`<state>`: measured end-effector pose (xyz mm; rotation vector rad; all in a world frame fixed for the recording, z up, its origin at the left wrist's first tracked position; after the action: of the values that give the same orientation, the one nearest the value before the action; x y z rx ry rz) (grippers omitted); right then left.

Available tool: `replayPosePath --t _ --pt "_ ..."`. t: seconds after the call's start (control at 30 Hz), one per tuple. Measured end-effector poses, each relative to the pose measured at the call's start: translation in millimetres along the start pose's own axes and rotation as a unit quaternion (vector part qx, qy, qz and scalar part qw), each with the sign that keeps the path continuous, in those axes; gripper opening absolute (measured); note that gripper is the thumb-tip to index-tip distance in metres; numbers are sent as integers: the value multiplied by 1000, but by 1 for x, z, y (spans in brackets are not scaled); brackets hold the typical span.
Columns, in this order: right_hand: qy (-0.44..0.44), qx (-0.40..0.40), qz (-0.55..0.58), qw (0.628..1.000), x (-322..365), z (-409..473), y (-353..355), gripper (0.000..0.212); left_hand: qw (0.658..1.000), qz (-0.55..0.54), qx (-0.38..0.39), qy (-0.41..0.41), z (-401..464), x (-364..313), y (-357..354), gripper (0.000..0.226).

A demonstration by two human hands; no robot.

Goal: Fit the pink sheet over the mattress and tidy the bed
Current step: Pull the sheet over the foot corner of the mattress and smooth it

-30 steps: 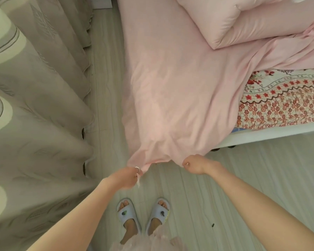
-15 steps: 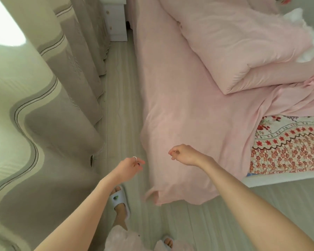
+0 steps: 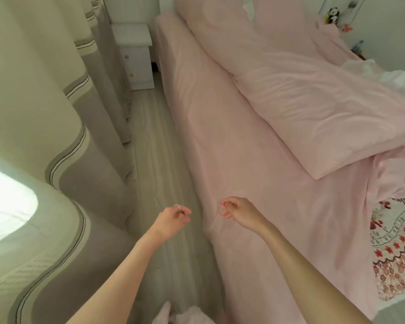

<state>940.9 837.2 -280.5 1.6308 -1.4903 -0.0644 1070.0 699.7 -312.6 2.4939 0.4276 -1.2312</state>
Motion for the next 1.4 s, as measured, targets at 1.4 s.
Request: replayPosePath --t 1.4 --pt "-82 -42 140 986 432 741 366 31 998 46 19 43 735 -459 480 31"
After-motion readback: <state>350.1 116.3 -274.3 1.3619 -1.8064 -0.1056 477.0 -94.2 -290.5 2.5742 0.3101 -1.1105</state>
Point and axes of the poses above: each hand's wrist, its own z-axis towards the middle knuckle, its own y-axis out of the back of the hand, x = y × z, the point moved 10 cm from there along z, towards the middle knuckle, and after that the axes turned 14 degrees about -z, right-handed, at the moved point
